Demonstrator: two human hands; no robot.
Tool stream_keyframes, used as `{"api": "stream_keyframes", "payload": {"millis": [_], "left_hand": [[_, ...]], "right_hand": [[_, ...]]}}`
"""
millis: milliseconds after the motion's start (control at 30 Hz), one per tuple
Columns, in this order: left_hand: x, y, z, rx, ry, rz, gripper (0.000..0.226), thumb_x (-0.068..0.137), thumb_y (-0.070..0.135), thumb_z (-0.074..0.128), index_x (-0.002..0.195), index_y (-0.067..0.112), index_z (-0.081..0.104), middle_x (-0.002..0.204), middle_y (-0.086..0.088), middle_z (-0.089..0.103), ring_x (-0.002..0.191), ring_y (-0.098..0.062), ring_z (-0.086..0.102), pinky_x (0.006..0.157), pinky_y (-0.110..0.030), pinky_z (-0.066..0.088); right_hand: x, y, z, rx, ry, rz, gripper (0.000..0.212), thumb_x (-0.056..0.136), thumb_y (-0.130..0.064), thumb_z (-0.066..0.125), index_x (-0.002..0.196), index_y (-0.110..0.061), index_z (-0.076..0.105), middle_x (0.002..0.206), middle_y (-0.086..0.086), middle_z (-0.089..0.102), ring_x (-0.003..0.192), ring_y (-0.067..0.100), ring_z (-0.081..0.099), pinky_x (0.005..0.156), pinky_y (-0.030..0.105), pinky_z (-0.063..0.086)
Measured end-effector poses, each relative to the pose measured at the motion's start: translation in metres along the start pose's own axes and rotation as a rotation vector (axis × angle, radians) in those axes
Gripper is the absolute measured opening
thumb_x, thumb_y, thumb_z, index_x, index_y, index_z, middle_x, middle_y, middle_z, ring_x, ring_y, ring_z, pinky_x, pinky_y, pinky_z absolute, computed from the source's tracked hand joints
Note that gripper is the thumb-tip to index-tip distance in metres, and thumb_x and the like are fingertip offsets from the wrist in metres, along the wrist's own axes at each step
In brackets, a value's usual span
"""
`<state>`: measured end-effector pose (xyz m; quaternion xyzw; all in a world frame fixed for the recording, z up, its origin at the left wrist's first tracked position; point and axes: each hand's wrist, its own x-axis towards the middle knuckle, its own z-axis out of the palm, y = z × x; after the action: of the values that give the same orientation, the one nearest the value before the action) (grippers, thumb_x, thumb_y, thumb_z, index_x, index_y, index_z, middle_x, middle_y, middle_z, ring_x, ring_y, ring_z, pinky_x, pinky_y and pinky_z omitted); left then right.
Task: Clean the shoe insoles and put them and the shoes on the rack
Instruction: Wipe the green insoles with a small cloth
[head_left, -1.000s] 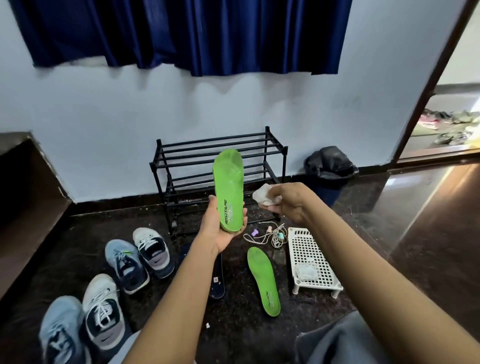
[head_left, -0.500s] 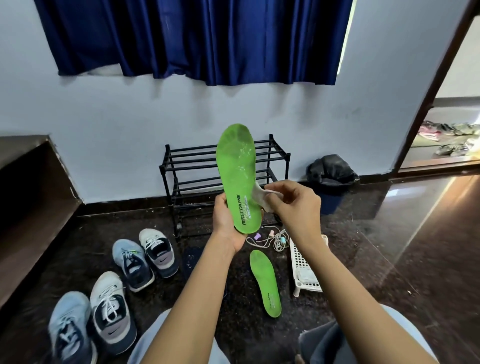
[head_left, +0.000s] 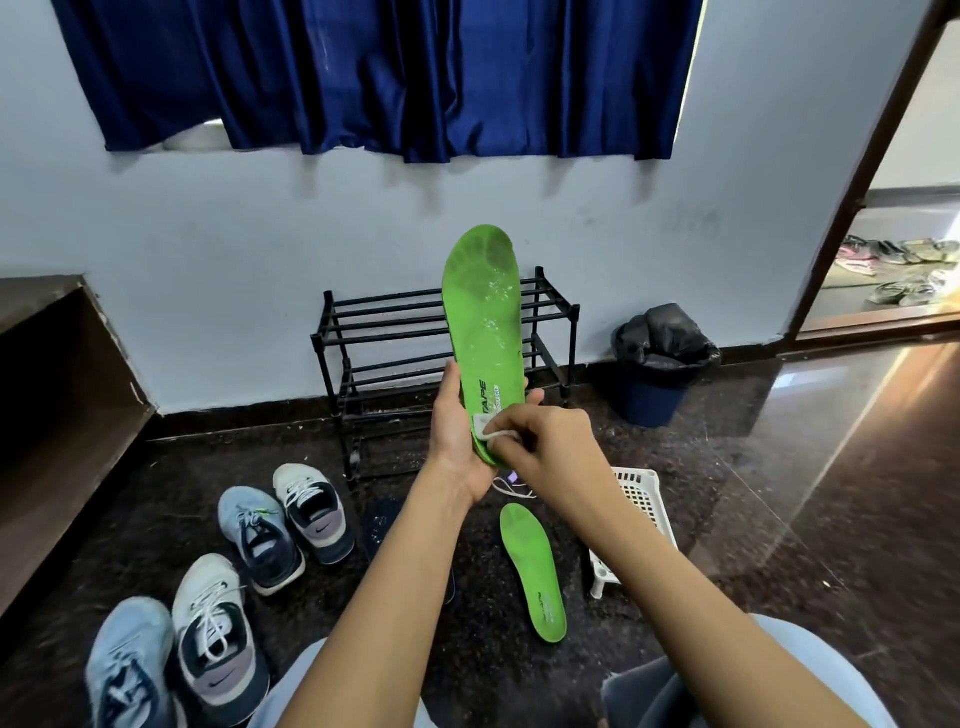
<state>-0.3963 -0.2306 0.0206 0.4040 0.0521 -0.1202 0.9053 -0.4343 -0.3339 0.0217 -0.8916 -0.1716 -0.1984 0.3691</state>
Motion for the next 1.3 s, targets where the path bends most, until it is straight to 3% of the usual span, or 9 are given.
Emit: {"api": "stream_keyframes", "payload": {"millis": [233,400,467,600,700,867,1000,1133,1300], "left_hand": [[-0.003,-0.006,0.001,0.017,-0.005,-0.012,0.065,0.099,0.059,0.03,0.096,0.006,0.068,0.08,-0.014,0.074,0.072,-0.024,0.073,0.064,-0.029,0.06],[-0.002,0.002,-0.002,-0.015,0.023,0.01,0.063,0.1,0.056,0.032,0.096,0.005,0.067,0.077,-0.015,0.071,0.068,-0.026,0.069,0.059,-0.03,0.057],[-0.001,0.004,-0.002,-0.015,0.033,0.023,0.063,0.1,0.057,0.032,0.097,0.005,0.067,0.077,-0.015,0.07,0.066,-0.025,0.069,0.057,-0.029,0.057],[-0.002,-0.003,-0.001,0.016,0.039,0.022,0.064,0.098,0.058,0.034,0.089,0.006,0.069,0.074,-0.013,0.07,0.061,-0.022,0.068,0.055,-0.027,0.055],[-0.004,-0.005,-0.002,0.044,0.029,0.007,0.064,0.098,0.059,0.034,0.091,0.007,0.069,0.077,-0.012,0.07,0.063,-0.022,0.067,0.058,-0.028,0.053],[-0.001,0.005,-0.007,0.007,0.037,0.045,0.067,0.097,0.061,0.033,0.095,0.005,0.069,0.082,-0.013,0.068,0.067,-0.023,0.068,0.057,-0.029,0.054],[-0.001,0.003,-0.007,0.041,0.07,0.044,0.073,0.095,0.066,0.031,0.095,0.003,0.068,0.078,-0.013,0.069,0.063,-0.022,0.067,0.056,-0.028,0.055],[-0.006,-0.003,-0.004,0.034,0.057,0.01,0.071,0.096,0.064,0.034,0.079,0.006,0.072,0.069,-0.01,0.069,0.056,-0.02,0.066,0.052,-0.023,0.053],[-0.004,0.004,-0.008,-0.014,0.054,0.016,0.068,0.098,0.06,0.032,0.092,0.002,0.068,0.076,-0.015,0.069,0.062,-0.023,0.068,0.055,-0.028,0.056]], "right_hand": [[0.005,-0.008,0.004,0.098,0.052,0.078,0.009,0.079,-0.009,0.068,0.084,-0.015,0.074,0.069,-0.001,0.067,0.053,-0.005,0.051,0.057,0.003,0.034],[0.004,-0.011,-0.001,0.011,-0.162,0.115,0.013,0.08,-0.008,0.066,0.088,-0.015,0.074,0.082,0.004,0.07,0.071,0.008,0.057,0.058,-0.002,0.034],[0.004,-0.011,-0.001,0.029,-0.179,0.129,0.013,0.08,-0.008,0.066,0.087,-0.016,0.074,0.079,0.001,0.07,0.069,0.006,0.057,0.059,-0.001,0.035],[0.006,-0.009,0.005,0.144,-0.05,0.182,0.007,0.078,-0.011,0.07,0.079,-0.017,0.074,0.055,-0.013,0.058,0.05,-0.003,0.053,0.054,0.007,0.038],[0.007,-0.011,0.004,0.167,-0.033,0.202,0.006,0.078,-0.011,0.07,0.08,-0.016,0.073,0.059,-0.013,0.06,0.051,-0.003,0.053,0.053,0.006,0.037],[0.004,-0.015,-0.003,-0.005,-0.242,0.166,0.014,0.079,-0.009,0.069,0.087,-0.018,0.076,0.082,0.005,0.071,0.07,0.008,0.057,0.056,0.004,0.036],[0.001,-0.017,0.001,0.081,-0.171,0.173,0.012,0.077,-0.008,0.07,0.085,-0.016,0.075,0.071,0.002,0.066,0.057,-0.002,0.05,0.053,0.002,0.034],[0.005,-0.017,0.007,0.208,-0.04,0.235,0.007,0.078,-0.01,0.07,0.08,-0.015,0.075,0.057,-0.01,0.06,0.052,-0.001,0.052,0.056,0.01,0.039],[0.006,-0.019,0.001,0.051,-0.172,0.19,0.015,0.077,-0.009,0.072,0.087,-0.019,0.076,0.077,0.0,0.065,0.07,0.006,0.057,0.058,-0.002,0.034]]}}
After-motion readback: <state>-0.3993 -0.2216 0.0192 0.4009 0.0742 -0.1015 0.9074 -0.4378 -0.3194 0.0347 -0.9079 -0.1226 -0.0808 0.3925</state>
